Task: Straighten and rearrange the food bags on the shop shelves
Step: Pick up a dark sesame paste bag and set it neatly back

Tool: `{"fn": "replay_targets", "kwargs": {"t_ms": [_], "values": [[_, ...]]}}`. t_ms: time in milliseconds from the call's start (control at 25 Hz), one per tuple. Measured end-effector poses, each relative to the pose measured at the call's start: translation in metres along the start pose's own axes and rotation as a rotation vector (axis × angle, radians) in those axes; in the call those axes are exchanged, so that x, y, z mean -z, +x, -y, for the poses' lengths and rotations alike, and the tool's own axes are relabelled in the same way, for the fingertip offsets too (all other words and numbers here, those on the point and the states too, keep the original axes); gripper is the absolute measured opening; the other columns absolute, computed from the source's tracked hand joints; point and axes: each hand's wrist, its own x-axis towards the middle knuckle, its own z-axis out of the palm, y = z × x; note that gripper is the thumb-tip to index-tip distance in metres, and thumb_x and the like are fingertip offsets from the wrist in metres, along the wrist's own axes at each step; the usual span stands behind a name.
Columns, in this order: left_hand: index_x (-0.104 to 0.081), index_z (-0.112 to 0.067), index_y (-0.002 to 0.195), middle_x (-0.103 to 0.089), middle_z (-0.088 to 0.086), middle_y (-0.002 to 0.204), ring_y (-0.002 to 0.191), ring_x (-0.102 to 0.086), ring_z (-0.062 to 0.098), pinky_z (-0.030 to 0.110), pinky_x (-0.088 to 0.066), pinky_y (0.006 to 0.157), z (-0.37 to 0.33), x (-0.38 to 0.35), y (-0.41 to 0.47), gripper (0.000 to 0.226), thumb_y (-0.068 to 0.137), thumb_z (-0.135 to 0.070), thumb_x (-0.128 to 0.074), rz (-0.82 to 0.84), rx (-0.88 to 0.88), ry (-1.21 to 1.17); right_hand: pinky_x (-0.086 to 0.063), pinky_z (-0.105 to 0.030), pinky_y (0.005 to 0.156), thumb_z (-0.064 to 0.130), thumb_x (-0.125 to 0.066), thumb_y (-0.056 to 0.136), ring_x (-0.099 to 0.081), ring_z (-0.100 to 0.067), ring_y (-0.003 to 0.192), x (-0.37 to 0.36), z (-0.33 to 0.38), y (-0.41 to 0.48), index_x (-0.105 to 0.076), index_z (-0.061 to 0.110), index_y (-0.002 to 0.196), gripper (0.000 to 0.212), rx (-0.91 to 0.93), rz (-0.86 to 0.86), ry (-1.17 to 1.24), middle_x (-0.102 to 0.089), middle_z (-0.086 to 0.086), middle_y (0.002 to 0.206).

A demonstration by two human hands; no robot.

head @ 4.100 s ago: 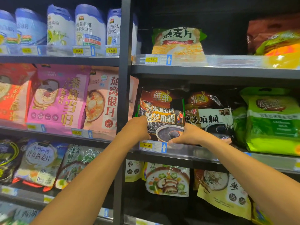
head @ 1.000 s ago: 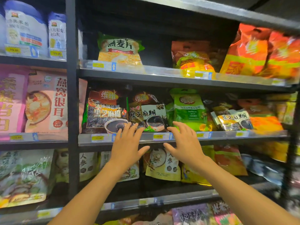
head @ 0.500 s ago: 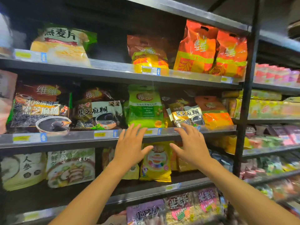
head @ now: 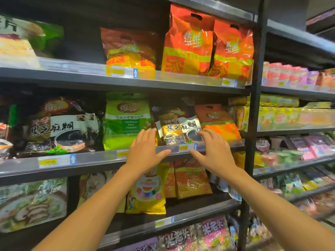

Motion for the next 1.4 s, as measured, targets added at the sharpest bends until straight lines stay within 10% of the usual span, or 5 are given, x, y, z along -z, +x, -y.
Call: {"fn": "replay_targets", "kwargs": {"t_ms": [400, 760, 920, 1240, 1400], "values": [[-0.006, -0.006, 0.159, -0.051, 0.021, 0.150, 0.128, -0.058, 0.040, 0.051, -0.054, 0.099, 0.012, -0.063, 0.122, 0.120, 0.082, -0.081, -0.060, 0.177, 0.247, -0.048, -0.040, -0.046, 0.117, 0.061, -0.065, 0.091, -0.038, -0.030, 0.148, -0.066, -0.071, 0.120, -0.028, 0.013, 0.160, 0.092, -0.143, 0.099, 0.140, -0.036, -0.009, 0.165], [-0.026, 0.001, 0.150, -0.065, 0.014, 0.121, 0.111, -0.067, 0.032, 0.040, -0.055, 0.084, 0.014, -0.072, 0.153, 0.122, 0.073, -0.087, -0.062, 0.292, 0.322, -0.024, -0.050, -0.038, 0.083, 0.059, -0.054, 0.099, -0.063, -0.023, 0.106, -0.130, -0.094, 0.174, -0.047, 0.018, 0.135, 0.055, -0.296, 0.310, 0.418, -0.063, 0.000, 0.125], [-0.069, -0.011, 0.100, -0.073, 0.004, 0.085, 0.081, -0.072, 0.023, 0.035, -0.056, 0.077, 0.025, -0.085, 0.155, 0.088, 0.070, -0.092, -0.054, 0.470, 0.263, -0.133, -0.052, -0.039, 0.083, 0.061, -0.052, 0.099, -0.066, -0.021, 0.107, -0.146, -0.102, 0.176, -0.050, 0.020, 0.132, 0.053, -0.302, 0.304, 0.512, -0.066, 0.000, 0.124], [-0.073, -0.020, 0.101, -0.077, -0.001, 0.093, 0.088, -0.072, 0.022, 0.038, -0.059, 0.087, 0.022, -0.093, 0.158, 0.051, 0.086, -0.069, -0.066, 0.441, 0.242, -0.356, -0.052, -0.033, 0.072, 0.063, -0.053, 0.098, -0.067, -0.015, 0.097, -0.141, -0.099, 0.180, -0.050, 0.017, 0.120, 0.051, -0.250, 0.306, 0.597, -0.065, 0.008, 0.104], [-0.062, -0.019, 0.083, -0.052, -0.011, 0.054, 0.054, -0.049, 0.014, 0.028, -0.045, 0.055, 0.009, -0.079, 0.160, 0.049, 0.089, -0.067, -0.064, 0.383, 0.320, -0.407, -0.044, -0.039, 0.079, 0.056, -0.047, 0.103, -0.061, -0.023, 0.099, -0.128, -0.094, 0.192, -0.047, 0.009, 0.117, 0.049, -0.266, 0.277, 0.580, -0.060, 0.000, 0.102]]}}
